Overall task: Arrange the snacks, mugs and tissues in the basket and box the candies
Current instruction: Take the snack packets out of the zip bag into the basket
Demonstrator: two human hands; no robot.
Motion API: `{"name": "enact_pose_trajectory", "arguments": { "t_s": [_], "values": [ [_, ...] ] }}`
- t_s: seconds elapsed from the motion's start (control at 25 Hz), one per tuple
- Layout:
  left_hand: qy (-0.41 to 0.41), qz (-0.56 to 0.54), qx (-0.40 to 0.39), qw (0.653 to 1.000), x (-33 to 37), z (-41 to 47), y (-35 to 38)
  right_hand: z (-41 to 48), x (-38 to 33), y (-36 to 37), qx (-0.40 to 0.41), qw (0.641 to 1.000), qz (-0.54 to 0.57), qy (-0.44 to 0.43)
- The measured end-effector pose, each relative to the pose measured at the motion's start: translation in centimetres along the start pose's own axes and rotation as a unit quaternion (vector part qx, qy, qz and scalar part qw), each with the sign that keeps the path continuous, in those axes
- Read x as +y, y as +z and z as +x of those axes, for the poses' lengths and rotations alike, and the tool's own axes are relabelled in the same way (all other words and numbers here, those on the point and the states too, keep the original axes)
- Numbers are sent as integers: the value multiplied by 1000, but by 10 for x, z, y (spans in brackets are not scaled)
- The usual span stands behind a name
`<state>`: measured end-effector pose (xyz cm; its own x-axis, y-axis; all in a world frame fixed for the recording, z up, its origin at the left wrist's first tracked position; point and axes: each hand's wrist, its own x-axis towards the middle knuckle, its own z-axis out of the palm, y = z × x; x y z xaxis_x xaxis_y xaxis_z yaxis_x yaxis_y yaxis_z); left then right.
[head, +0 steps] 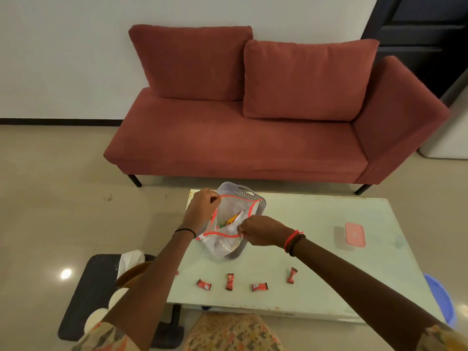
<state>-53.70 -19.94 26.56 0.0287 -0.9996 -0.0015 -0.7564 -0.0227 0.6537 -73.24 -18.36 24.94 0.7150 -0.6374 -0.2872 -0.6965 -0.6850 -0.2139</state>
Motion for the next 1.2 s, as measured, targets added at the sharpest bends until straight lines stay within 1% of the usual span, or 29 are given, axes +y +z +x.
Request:
{"name": "enact_pose_trajectory", "arguments": {
  "t_s": [0.12, 0.16, 0.2, 0.28, 0.32, 0.4, 0.56, 0.64, 0.8, 0.96, 1.08, 1.2],
  "values": [
    [18, -3, 6, 1000, -5, 4, 1, 41, -8, -15, 56, 994, 61, 68],
    [26, -1, 6, 1000, -5, 7, 1, 56, -11, -17, 47, 993, 66, 89],
    [32, 4, 6, 999, -6, 10, 0, 69, -16, -18, 21, 993, 64, 98],
    [40, 11, -2, 999, -11, 19, -4, 87, -21, -20, -58, 993, 43, 96],
    [45, 13, -7, 999, -15, 21, -6, 94, -21, -18, -88, 989, 52, 103],
    [57, 17, -14, 998, -22, 22, -9, 104, -22, -14, -108, 987, 54, 110],
    [78, 11, -42, 996, -37, 30, -13, 130, -27, 2, -177, 977, -24, 114],
    [79, 7, -52, 996, -46, 35, -17, 144, -28, 16, -191, 972, -44, 131],
    [65, 3, -53, 997, -64, 43, -23, 159, -30, 32, -153, 977, -90, 119],
    [57, -10, -45, 997, -75, 60, -32, 172, -33, 27, -95, 986, -76, 117],
    [58, -11, -44, 997, -82, 75, -42, 179, -35, 14, -55, 989, -39, 128],
    [67, -1, -56, 996, -95, 92, -55, 185, -37, -7, 9, 988, 41, 150]
  ]
}}
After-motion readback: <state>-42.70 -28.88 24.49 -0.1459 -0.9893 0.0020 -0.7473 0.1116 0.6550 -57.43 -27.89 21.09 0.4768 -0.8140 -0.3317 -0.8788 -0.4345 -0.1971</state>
